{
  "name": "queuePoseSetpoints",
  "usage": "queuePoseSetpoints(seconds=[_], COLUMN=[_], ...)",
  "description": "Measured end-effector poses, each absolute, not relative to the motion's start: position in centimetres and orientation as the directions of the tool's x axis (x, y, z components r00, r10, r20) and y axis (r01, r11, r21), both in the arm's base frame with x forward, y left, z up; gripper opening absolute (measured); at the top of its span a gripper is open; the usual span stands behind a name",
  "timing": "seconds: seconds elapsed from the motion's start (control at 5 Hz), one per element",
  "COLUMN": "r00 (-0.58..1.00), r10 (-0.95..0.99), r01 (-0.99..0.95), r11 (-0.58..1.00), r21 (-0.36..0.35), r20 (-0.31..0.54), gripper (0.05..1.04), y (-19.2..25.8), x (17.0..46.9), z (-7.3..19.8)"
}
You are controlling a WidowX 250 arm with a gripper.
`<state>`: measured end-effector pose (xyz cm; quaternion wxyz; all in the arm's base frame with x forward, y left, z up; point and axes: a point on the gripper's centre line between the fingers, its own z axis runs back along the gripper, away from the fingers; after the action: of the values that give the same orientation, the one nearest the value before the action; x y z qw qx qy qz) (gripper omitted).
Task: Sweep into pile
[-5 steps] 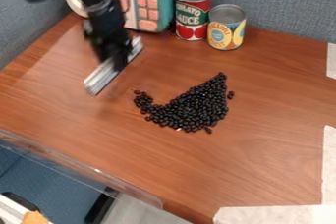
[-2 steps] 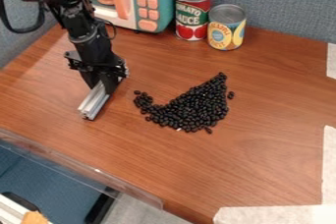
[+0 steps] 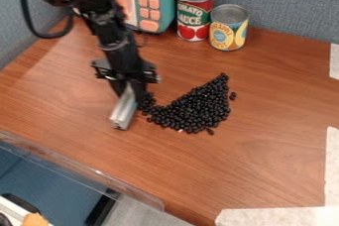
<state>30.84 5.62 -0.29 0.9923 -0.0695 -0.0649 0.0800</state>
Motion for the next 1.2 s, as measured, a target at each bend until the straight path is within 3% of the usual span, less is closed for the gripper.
queuePoseSetpoints(seconds=[0.8,1.0,1.2], r00=[0.975,0.974,0.974], r10=[0.222,0.226,0.226], r01=[-0.211,-0.22,-0.22], r11=[0.948,0.951,0.959], r21=[-0.238,-0.215,-0.18], r20=[0.017,0.004,0.017], gripper=[0.369,0.369,0.369], y=[-1.0,-0.8,0.3], x=[33.5,33.3,32.7], z=[0.2,0.1,2.1])
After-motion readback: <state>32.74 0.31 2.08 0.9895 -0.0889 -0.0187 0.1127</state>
